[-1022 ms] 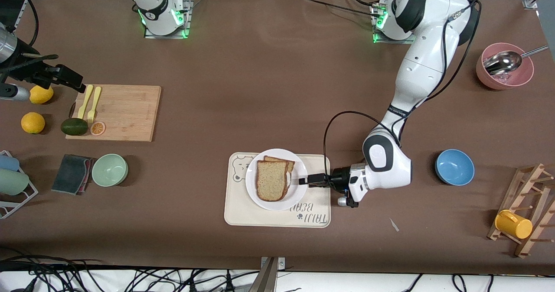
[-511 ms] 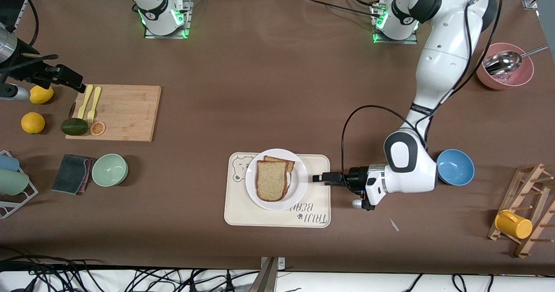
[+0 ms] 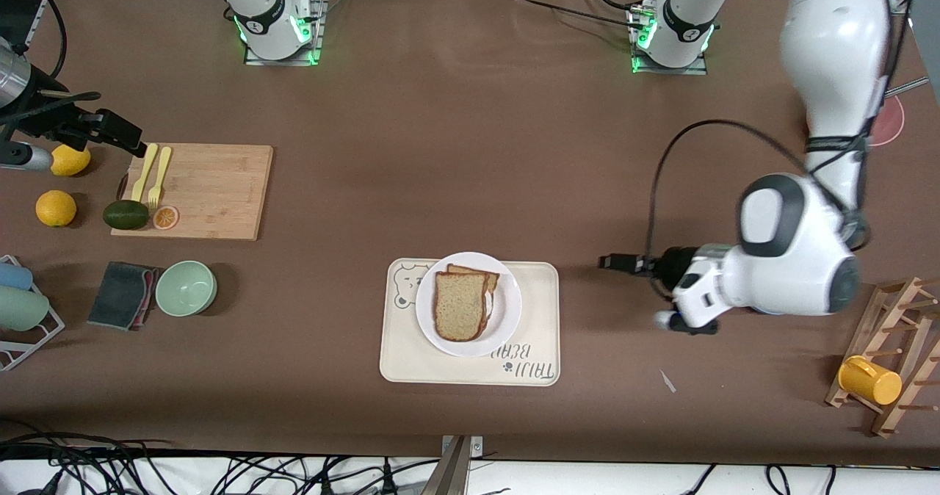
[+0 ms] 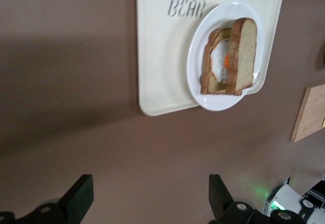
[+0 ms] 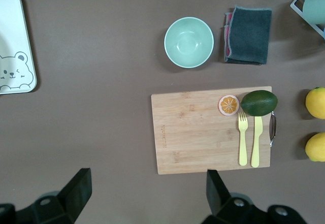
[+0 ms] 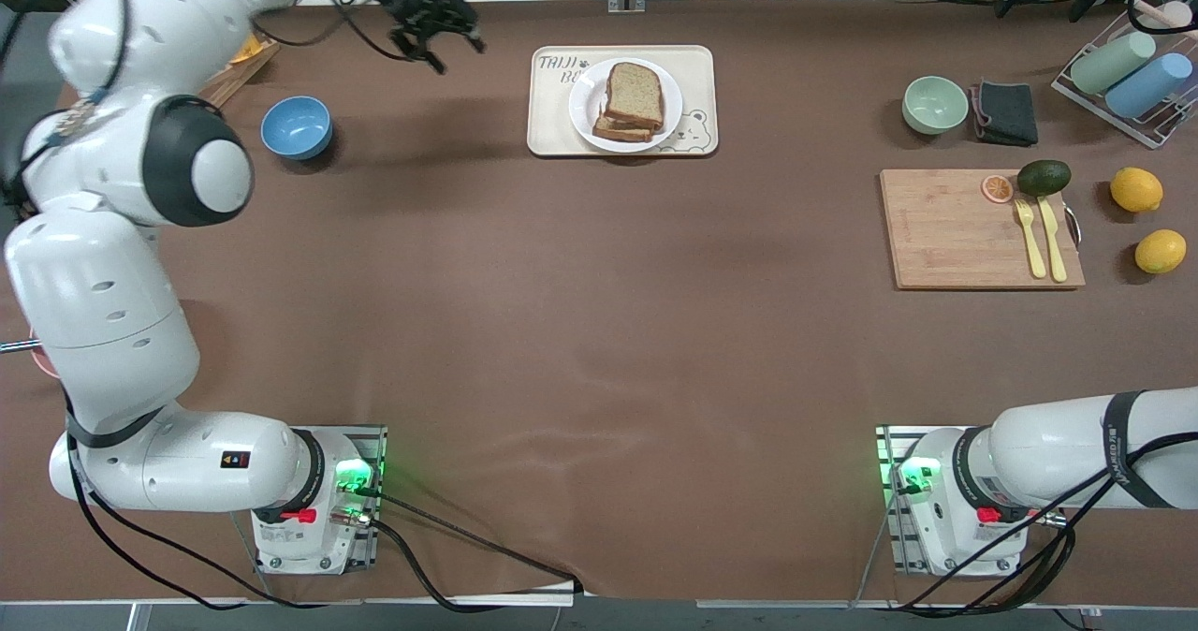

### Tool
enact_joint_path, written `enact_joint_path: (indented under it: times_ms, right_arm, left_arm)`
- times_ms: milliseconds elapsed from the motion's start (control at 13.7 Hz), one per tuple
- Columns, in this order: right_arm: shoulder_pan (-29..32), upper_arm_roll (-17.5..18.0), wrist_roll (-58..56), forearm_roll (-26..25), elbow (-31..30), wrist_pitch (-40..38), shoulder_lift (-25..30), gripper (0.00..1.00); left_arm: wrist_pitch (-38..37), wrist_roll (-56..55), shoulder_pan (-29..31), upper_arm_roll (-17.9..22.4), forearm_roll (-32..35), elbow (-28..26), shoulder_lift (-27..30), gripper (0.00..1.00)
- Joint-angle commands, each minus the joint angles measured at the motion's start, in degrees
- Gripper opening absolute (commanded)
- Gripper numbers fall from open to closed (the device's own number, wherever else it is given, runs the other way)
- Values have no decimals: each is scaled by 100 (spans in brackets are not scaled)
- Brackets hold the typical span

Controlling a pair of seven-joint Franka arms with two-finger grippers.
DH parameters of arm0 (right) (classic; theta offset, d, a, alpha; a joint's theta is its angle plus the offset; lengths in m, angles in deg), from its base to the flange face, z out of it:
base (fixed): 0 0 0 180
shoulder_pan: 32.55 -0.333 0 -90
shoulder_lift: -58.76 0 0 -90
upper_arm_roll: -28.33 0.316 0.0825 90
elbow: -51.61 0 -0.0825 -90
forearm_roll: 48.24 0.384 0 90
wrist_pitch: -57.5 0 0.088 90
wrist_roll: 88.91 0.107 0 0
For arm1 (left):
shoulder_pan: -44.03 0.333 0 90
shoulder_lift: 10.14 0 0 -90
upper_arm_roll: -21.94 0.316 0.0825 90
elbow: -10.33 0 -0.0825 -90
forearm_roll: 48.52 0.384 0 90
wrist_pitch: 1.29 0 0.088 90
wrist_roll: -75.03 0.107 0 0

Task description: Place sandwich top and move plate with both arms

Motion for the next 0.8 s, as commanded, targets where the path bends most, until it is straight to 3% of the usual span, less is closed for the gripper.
enact_joint_path:
  times_ms: [0, 219, 730]
  right_arm:
    - [57, 101, 46, 82, -87, 19, 112, 100]
    - [57, 154, 46, 82, -87, 19, 121, 100]
    - [57, 154, 46, 82, -87, 19, 121, 100]
  left_arm:
    - [-954, -9, 637, -33, 671, -320, 649, 100]
    - [-1036, 35, 752, -42, 2035, -285, 1247, 100]
    - [-1333, 0, 1182, -7, 2082, -119, 2012, 100]
